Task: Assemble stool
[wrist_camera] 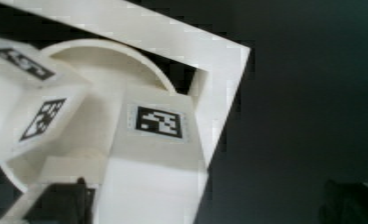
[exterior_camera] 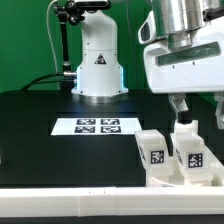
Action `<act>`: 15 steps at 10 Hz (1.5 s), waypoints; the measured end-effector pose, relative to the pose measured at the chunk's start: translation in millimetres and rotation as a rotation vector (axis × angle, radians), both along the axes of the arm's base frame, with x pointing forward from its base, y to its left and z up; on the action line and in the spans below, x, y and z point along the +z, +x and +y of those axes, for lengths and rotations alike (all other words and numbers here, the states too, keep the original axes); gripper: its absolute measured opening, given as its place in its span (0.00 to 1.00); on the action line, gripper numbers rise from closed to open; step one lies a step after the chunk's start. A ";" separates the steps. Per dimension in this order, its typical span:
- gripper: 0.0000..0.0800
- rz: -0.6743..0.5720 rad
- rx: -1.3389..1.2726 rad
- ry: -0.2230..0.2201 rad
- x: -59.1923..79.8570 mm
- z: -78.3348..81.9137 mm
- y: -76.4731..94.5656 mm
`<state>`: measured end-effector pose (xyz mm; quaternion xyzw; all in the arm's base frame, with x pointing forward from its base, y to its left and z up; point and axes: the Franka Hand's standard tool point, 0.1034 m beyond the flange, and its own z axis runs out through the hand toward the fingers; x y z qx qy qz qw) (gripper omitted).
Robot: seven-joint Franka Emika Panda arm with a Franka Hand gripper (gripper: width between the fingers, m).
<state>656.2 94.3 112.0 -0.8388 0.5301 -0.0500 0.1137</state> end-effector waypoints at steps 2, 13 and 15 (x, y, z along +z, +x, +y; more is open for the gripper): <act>0.81 -0.035 0.256 -0.060 0.5 -1.6 0.8; 0.81 -0.108 1.324 -0.323 2.7 -11.3 10.0; 0.81 -0.108 1.457 -0.353 2.4 -10.0 9.1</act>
Offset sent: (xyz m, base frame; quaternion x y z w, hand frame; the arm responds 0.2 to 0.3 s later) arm 0.0168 -0.0006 0.0021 -0.0111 -0.0446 -0.3915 0.9190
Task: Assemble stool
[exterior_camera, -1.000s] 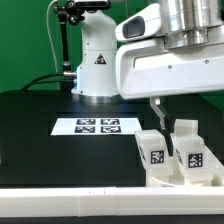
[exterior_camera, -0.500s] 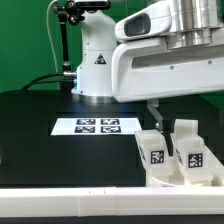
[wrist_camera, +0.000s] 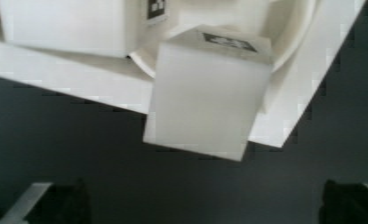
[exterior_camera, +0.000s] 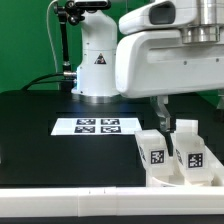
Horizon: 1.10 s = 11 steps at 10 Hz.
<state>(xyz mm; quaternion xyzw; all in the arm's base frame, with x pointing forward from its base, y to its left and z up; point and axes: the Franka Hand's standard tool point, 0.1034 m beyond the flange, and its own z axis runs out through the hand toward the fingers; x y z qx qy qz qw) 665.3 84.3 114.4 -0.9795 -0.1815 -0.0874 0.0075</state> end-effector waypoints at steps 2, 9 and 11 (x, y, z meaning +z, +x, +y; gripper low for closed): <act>0.81 0.012 0.164 -0.035 -2.7 4.2 -3.7; 0.81 0.014 0.801 -0.195 -8.7 -3.7 -6.4; 0.81 0.027 0.951 -0.243 -12.1 -3.4 -7.4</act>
Offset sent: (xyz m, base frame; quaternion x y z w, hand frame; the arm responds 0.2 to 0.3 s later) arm -0.0150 -0.0032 0.0072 0.0274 0.0354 -0.1202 0.9917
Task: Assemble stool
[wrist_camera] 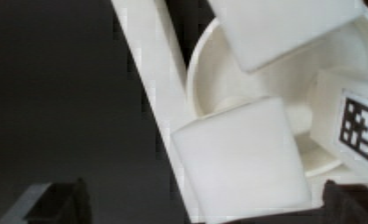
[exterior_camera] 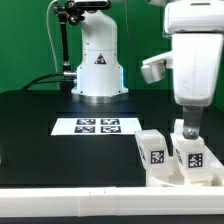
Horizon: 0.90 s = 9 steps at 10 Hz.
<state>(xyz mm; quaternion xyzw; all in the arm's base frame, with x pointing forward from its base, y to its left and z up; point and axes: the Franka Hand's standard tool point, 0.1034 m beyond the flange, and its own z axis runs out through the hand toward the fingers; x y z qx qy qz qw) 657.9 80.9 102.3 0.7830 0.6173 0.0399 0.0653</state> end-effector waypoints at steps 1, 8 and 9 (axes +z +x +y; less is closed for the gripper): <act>0.81 0.004 0.071 -0.021 -0.7 0.2 -0.4; 0.81 0.034 0.175 -0.049 -19.4 7.3 -8.1; 0.81 0.034 0.173 -0.049 -19.5 6.4 -8.1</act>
Offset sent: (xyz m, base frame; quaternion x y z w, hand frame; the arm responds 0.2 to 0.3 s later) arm -0.0062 0.0212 -0.0075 0.0059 0.0057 -0.0503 0.9987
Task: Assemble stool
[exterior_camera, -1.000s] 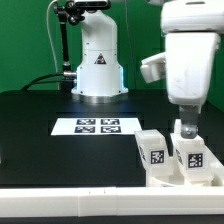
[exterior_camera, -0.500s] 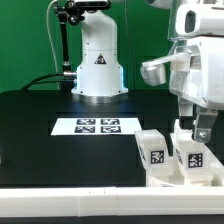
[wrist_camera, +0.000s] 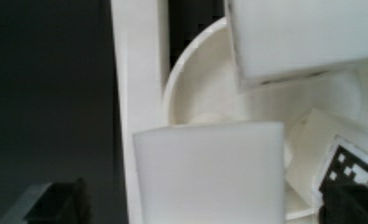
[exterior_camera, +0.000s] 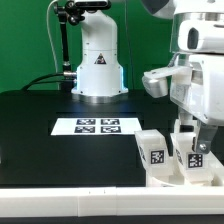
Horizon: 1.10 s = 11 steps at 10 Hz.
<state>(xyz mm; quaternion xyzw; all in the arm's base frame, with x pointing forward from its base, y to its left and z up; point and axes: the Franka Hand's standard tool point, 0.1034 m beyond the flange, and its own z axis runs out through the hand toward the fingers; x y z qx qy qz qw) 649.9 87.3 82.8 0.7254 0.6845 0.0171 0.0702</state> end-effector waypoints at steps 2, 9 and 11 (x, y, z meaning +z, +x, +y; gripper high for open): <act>0.51 0.000 -0.002 0.000 -0.1 -0.9 0.1; 0.42 -0.003 -0.197 0.021 -0.6 -1.4 -2.4; 0.43 -0.012 -0.333 0.036 -0.7 -1.6 -2.9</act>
Offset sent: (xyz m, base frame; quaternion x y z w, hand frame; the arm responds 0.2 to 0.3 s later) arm 0.0000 0.0000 0.0000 0.0000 0.0000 0.0000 1.0000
